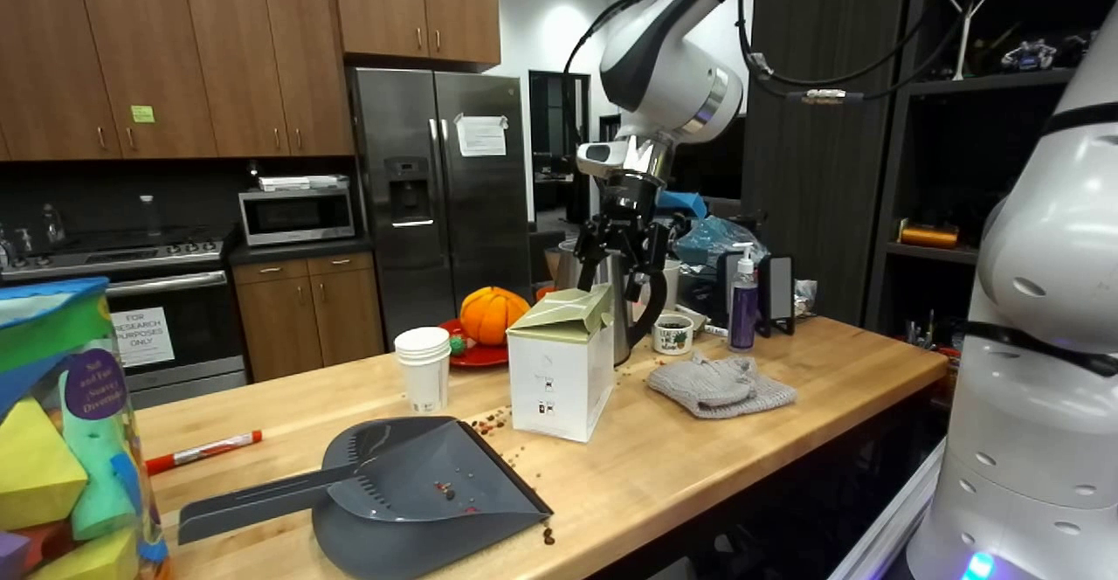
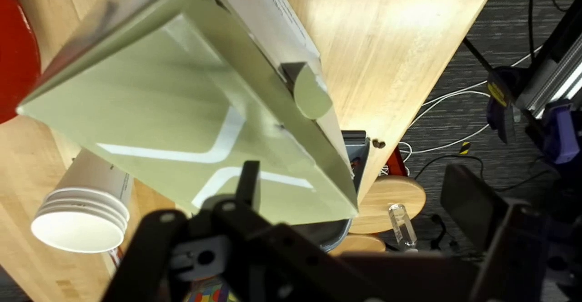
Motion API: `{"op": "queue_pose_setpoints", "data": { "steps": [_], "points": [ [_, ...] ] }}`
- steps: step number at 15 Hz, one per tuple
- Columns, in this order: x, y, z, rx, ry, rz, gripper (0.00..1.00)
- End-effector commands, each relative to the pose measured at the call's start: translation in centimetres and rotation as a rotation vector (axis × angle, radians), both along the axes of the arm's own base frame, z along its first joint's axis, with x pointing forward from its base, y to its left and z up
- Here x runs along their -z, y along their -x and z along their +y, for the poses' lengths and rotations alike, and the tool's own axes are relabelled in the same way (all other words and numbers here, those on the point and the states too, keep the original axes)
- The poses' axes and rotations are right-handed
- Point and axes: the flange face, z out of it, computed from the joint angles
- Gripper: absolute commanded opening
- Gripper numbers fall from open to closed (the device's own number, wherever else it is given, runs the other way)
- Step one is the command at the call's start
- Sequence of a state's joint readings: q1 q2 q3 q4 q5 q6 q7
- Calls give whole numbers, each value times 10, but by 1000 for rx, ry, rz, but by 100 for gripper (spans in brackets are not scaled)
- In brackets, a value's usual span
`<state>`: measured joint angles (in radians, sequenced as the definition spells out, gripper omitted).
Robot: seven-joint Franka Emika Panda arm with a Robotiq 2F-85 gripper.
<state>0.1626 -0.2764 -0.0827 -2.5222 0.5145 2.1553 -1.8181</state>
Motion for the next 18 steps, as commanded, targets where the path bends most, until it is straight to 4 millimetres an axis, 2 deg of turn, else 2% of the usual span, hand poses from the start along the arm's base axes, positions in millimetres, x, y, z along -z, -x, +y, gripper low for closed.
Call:
{"op": "queue_pose_setpoints", "data": {
  "steps": [1, 18],
  "points": [
    [-1, -4, -6, 13, -12, -11, 100],
    [15, -10, -26, 39, -86, 22, 100]
  ]
}}
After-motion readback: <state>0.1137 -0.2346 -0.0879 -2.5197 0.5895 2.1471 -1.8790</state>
